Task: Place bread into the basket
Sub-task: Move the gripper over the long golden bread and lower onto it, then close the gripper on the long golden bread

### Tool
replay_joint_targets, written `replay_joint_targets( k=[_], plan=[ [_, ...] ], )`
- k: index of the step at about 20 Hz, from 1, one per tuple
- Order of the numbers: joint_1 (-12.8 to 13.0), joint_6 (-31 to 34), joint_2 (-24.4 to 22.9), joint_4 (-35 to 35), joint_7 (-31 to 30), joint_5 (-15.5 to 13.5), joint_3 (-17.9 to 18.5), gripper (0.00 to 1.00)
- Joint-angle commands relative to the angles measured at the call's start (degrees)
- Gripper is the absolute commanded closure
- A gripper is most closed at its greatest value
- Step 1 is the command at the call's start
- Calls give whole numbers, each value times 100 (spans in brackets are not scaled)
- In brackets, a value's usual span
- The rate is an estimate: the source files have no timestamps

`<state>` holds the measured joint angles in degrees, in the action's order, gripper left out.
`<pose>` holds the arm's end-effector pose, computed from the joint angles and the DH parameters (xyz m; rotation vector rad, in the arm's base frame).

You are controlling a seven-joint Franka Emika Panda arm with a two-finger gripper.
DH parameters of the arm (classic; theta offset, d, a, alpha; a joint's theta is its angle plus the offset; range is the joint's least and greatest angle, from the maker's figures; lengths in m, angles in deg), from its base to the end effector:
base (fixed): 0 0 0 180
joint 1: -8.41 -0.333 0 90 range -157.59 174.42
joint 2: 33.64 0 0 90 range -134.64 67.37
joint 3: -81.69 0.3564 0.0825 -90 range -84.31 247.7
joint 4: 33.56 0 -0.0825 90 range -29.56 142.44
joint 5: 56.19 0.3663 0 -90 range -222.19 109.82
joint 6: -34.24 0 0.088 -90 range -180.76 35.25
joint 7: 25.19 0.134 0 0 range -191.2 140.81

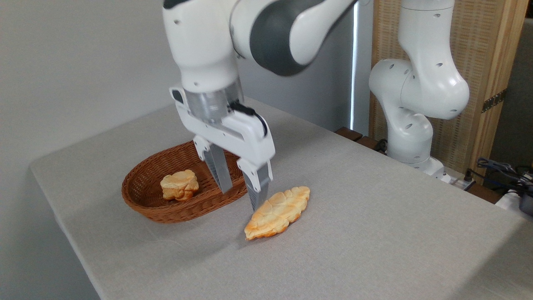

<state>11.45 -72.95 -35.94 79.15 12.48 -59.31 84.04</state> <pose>0.5205 -0.0116 0.5034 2.9109 -0.9841 -0.0560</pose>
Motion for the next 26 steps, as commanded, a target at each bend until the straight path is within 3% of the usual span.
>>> replay_joint_targets(
  k=[1, 17, 23, 24, 26],
  plan=[
    [47, -669, -156, 628, 151, 84, 143, 0],
    [39, -882, -104, 1314, 697, 92, 196, 0],
    [39, -890, -104, 1376, 784, 373, 196, 0],
    [39, -890, -112, 1376, 854, 469, 196, 2],
    [47, -890, -121, 1367, 908, 444, 188, 40]
  ],
)
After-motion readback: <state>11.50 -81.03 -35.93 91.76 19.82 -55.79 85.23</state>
